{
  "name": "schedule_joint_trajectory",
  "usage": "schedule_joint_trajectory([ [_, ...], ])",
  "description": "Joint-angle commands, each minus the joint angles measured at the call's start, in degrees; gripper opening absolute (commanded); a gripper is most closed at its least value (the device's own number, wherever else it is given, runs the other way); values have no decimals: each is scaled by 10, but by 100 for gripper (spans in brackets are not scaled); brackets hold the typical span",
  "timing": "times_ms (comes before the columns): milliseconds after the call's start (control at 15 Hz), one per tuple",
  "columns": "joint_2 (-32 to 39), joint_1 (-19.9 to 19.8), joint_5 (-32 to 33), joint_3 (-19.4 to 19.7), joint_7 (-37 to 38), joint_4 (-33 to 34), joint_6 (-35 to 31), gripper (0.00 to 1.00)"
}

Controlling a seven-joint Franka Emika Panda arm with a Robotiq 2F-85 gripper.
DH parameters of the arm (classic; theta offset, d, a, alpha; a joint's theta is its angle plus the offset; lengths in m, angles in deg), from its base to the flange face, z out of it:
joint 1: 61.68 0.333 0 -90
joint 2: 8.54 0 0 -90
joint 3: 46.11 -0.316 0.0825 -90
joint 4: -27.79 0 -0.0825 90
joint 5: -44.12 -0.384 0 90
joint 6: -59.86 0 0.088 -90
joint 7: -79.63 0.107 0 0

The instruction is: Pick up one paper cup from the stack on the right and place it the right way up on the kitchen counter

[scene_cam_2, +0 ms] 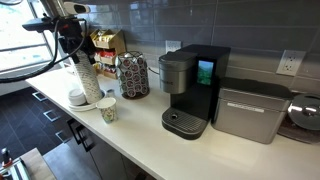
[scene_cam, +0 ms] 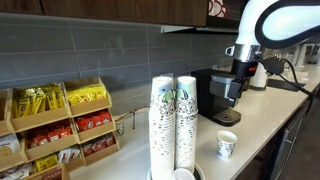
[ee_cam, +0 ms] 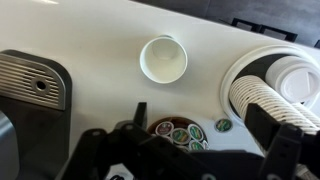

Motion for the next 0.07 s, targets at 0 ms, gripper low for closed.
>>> schedule_joint_trajectory([
  [0,1,6,3,4,3,1,1,100],
])
